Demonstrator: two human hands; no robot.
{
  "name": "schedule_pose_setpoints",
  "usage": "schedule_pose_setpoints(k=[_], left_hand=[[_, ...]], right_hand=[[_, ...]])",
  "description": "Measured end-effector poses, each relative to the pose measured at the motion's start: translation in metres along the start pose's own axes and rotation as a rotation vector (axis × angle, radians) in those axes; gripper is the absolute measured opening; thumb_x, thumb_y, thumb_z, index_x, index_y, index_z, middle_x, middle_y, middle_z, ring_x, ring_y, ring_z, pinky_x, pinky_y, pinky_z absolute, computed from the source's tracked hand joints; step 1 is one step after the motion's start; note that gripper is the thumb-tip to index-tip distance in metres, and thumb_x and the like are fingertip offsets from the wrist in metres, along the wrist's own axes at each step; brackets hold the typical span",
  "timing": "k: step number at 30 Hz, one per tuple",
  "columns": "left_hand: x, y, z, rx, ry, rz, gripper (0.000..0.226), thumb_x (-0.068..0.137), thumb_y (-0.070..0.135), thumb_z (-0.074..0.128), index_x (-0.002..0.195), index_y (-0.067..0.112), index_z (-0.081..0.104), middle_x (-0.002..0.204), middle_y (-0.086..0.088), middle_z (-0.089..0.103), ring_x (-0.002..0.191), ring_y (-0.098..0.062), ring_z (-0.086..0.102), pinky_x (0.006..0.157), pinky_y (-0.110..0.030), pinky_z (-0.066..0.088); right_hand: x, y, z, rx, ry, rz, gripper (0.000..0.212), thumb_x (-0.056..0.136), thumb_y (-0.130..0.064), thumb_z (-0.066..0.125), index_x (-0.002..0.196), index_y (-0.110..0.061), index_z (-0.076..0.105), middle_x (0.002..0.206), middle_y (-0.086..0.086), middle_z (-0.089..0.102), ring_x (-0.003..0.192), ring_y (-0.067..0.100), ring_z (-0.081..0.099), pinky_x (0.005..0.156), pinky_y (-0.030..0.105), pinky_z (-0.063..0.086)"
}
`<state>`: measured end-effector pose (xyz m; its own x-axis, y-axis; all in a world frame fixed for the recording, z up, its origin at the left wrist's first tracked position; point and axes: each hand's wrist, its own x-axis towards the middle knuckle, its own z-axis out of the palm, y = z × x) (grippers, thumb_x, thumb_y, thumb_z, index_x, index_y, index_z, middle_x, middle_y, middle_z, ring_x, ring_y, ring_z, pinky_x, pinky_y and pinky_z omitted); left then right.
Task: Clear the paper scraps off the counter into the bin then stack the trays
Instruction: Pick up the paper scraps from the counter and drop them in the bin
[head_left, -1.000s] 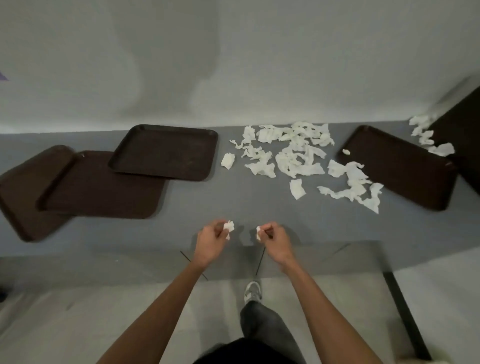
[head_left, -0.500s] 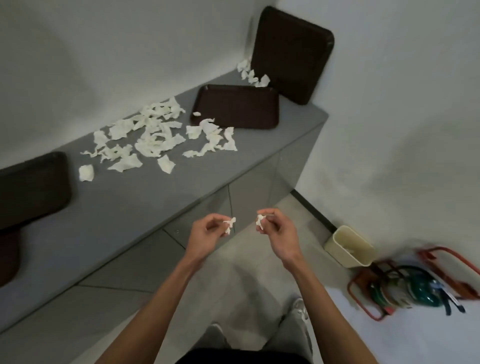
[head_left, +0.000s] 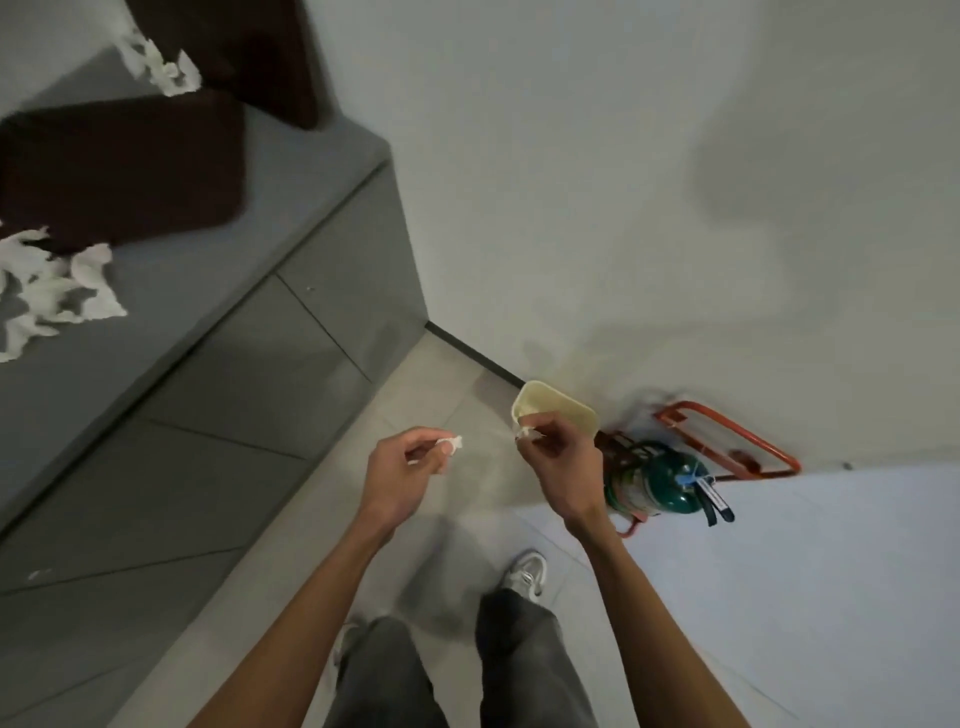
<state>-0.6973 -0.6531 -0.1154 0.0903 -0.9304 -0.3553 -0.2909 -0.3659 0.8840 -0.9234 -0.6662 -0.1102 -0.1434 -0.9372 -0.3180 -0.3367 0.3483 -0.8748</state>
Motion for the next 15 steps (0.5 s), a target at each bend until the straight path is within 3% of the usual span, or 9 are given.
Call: schedule_pose_setpoints(k=[7, 10, 12, 14, 15], left_hand=[[0.106, -0.043, 0.125, 0.220, -0.122, 0.028, 0.007, 0.098, 0.021, 0.068, 0.093, 0.021, 0.073, 0.075, 0.009, 0.072, 0.067, -0.006, 0.067, 0.067, -0.027, 0.056], [0.165, -0.086, 0.167, 0.297, -0.162, 0.049, 0.013, 0.101, 0.032, 0.062, 0.093, 0.023, 0.068, 0.077, 0.007, 0.070, 0.069, -0.012, 0.068, 0.069, -0.041, 0.060], [0.206, -0.119, 0.192, 0.372, -0.187, 0.080, 0.024, 0.100, 0.041, 0.056, 0.095, 0.021, 0.067, 0.080, 0.002, 0.071, 0.072, -0.017, 0.069, 0.069, -0.046, 0.061], [0.244, -0.151, 0.217, 0.435, -0.212, 0.093, 0.030, 0.098, 0.043, 0.054, 0.095, 0.016, 0.068, 0.081, -0.003, 0.071, 0.073, -0.020, 0.070, 0.069, -0.044, 0.061], [0.261, -0.165, 0.229, 0.454, -0.224, 0.087, 0.028, 0.098, 0.038, 0.057, 0.093, 0.013, 0.068, 0.080, -0.004, 0.071, 0.071, -0.021, 0.069, 0.068, -0.041, 0.061]], right_hand=[[0.104, 0.132, -0.047, -0.056, 0.152, 0.193, 0.014, 0.094, -0.032, 0.078, 0.108, -0.032, 0.074, 0.098, -0.016, 0.078, 0.089, 0.000, 0.074, 0.085, 0.035, 0.064], [0.152, 0.197, -0.050, -0.101, 0.194, 0.223, 0.020, 0.098, -0.036, 0.074, 0.115, -0.028, 0.073, 0.103, -0.014, 0.078, 0.092, 0.004, 0.074, 0.087, 0.038, 0.064], [0.185, 0.242, -0.046, -0.155, 0.203, 0.245, 0.023, 0.101, -0.036, 0.070, 0.119, -0.022, 0.073, 0.107, -0.007, 0.078, 0.093, 0.008, 0.073, 0.084, 0.030, 0.062], [0.214, 0.281, -0.039, -0.212, 0.173, 0.267, 0.023, 0.104, -0.031, 0.066, 0.120, -0.017, 0.073, 0.111, 0.000, 0.077, 0.094, 0.012, 0.070, 0.079, 0.020, 0.054], [0.229, 0.300, -0.034, -0.241, 0.154, 0.269, 0.021, 0.104, -0.029, 0.065, 0.119, -0.016, 0.073, 0.111, 0.002, 0.077, 0.094, 0.014, 0.069, 0.080, 0.021, 0.053]])
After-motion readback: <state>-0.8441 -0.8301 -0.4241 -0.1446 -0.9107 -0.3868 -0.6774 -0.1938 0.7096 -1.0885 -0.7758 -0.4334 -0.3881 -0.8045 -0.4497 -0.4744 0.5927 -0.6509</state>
